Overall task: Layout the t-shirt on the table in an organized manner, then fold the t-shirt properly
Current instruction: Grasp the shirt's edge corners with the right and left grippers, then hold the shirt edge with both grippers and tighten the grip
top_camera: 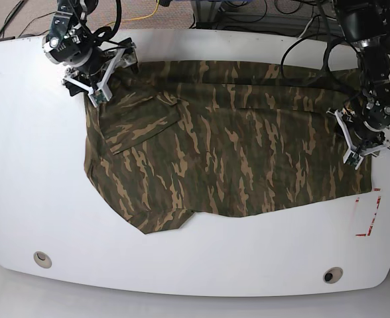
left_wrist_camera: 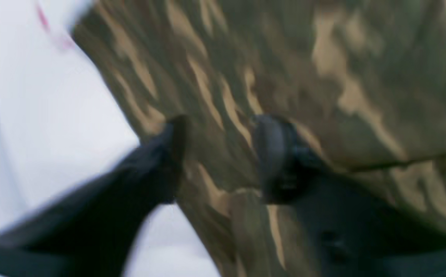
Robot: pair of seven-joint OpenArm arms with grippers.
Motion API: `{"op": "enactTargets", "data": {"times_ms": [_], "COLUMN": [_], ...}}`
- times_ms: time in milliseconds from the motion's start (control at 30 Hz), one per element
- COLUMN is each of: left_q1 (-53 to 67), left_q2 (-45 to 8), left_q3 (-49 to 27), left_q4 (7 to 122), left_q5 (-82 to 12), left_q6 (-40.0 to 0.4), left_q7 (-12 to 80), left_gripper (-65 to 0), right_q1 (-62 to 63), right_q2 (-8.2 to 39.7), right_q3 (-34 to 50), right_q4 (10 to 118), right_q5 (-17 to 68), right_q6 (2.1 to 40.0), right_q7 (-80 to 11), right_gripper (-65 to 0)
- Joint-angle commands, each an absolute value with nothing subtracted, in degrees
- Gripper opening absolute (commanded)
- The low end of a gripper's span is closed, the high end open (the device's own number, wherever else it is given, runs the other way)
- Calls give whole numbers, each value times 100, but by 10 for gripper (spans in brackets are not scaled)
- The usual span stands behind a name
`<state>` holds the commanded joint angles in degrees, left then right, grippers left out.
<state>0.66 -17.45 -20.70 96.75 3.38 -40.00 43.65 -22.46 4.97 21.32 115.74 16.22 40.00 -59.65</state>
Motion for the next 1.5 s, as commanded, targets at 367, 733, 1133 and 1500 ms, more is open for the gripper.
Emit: {"op": "enactTargets", "data": {"times_ms": [367,733,1133,1500], "left_q1": [110,892,945,963], "left_q2": [-1675,-1851,-1833,-1807], "left_q3": [-2914,-3829,-3785,-3143], "left_q4": [10651,10651,9851,9499], "left_q5": [-1130,-1877,-1877,-1868], "left_q6": [-4000,-4000,-4000,-4000], "left_q7": [5552,6009,5938,5534], "left_gripper": [-139,-139,-139,-156], "right_q1": [-2114,-2114,-2114,-2105], "right_q2": [585,611,585,585], "right_q3": [2132,2132,2114,2132], "right_q4": [11565,11556,11521,11486], "right_q5": [1613,1613,1613,1613], "right_q6": [4000,4000,4000,4000], "right_q7": [-5965,-5965,-5965,-5965], "right_gripper": [-32,-32,-32,-32]}}
